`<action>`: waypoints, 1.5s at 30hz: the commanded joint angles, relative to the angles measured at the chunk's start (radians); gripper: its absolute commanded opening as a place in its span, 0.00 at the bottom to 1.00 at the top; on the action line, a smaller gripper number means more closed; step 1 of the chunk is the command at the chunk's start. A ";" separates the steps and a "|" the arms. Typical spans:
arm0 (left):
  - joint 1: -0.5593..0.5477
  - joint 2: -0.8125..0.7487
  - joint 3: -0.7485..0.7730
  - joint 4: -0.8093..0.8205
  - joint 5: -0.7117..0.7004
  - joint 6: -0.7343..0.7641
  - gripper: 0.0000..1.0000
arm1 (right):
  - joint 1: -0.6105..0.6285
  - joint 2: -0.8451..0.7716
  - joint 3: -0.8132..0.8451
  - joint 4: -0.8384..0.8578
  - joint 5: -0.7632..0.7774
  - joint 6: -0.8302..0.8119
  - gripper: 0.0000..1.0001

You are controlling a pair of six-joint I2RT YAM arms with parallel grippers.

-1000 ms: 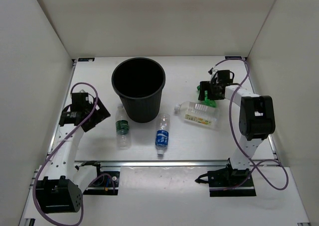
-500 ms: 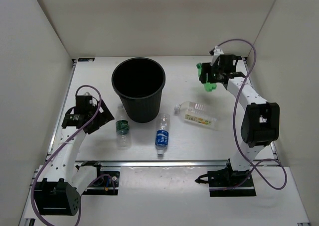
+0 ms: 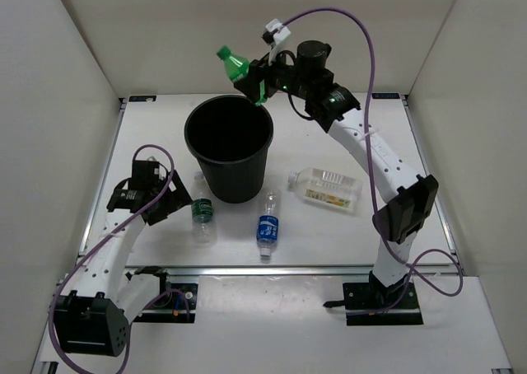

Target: Put the plastic bottles in the bin

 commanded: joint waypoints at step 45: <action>-0.188 -0.050 0.097 -0.047 -0.268 -0.075 0.60 | -0.258 -0.670 -0.677 0.110 -0.033 0.164 0.99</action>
